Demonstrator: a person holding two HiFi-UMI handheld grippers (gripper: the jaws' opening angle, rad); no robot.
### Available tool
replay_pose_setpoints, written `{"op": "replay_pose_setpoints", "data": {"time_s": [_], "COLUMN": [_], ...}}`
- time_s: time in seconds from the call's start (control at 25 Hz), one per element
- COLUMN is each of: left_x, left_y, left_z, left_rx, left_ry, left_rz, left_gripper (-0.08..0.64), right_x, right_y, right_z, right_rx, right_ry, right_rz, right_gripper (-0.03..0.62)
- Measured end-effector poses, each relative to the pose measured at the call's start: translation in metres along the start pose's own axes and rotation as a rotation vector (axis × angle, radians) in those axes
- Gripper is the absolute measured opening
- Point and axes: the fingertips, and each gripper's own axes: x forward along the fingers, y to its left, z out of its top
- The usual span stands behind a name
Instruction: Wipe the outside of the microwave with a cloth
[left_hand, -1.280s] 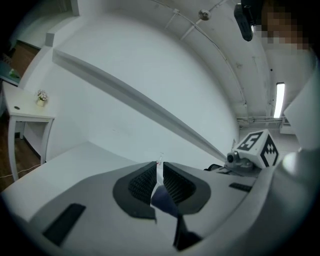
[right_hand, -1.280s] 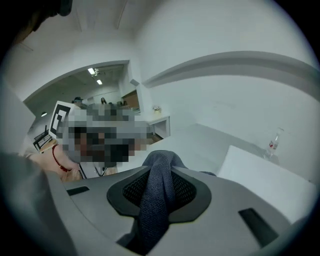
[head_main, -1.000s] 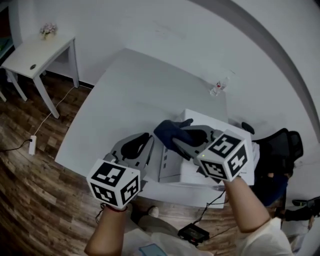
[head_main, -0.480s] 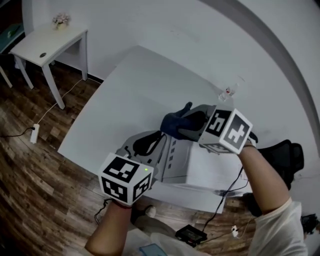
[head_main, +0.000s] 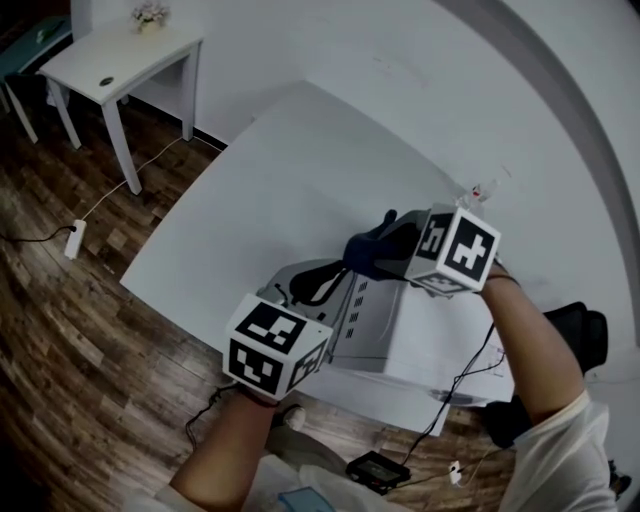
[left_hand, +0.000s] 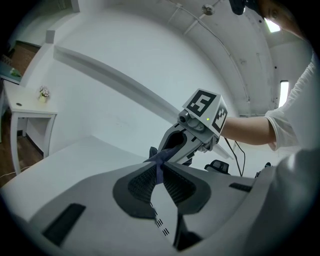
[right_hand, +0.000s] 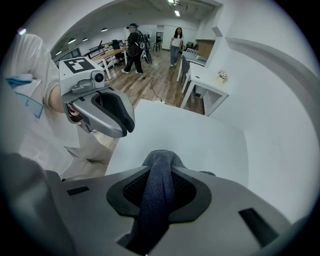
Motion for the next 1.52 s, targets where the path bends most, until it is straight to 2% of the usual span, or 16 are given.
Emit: {"op": "replay_pose_setpoints", "data": {"time_s": [0.32, 0.52, 0.8, 0.96, 1.12, 1.28, 1.4, 1.52], "left_x": [0.019, 0.047, 0.073, 0.081, 0.09, 0.097, 0.097, 0.095], "left_y": [0.005, 0.008, 0.006, 0.009, 0.024, 0.03, 0.033, 0.036], "left_z": [-0.021, -0.04, -0.06, -0.08, -0.096, -0.111, -0.123, -0.131], "left_rx": [-0.005, 0.023, -0.013, 0.106, 0.29, 0.459, 0.532, 0.561], "left_ry": [0.043, 0.106, 0.201, 0.346, 0.507, 0.629, 0.701, 0.74], "left_rz": [-0.004, -0.027, -0.07, -0.159, -0.206, -0.261, -0.294, -0.313], "left_gripper": [0.041, 0.041, 0.041, 0.041, 0.041, 0.041, 0.041, 0.041], "right_x": [0.04, 0.063, 0.081, 0.082, 0.082, 0.083, 0.084, 0.085], "right_y": [-0.025, -0.03, -0.022, -0.018, -0.016, -0.013, -0.012, -0.01], "right_z": [-0.032, -0.048, -0.081, -0.081, -0.082, -0.082, -0.083, -0.084], "right_rx": [0.018, -0.056, -0.159, -0.182, -0.201, -0.208, -0.208, -0.203], "right_ry": [0.143, 0.279, 0.448, 0.445, 0.446, 0.453, 0.468, 0.489], "right_rz": [0.047, 0.104, 0.199, 0.244, 0.256, 0.272, 0.28, 0.283], "right_gripper": [0.095, 0.095, 0.095, 0.095, 0.095, 0.095, 0.095, 0.095]}}
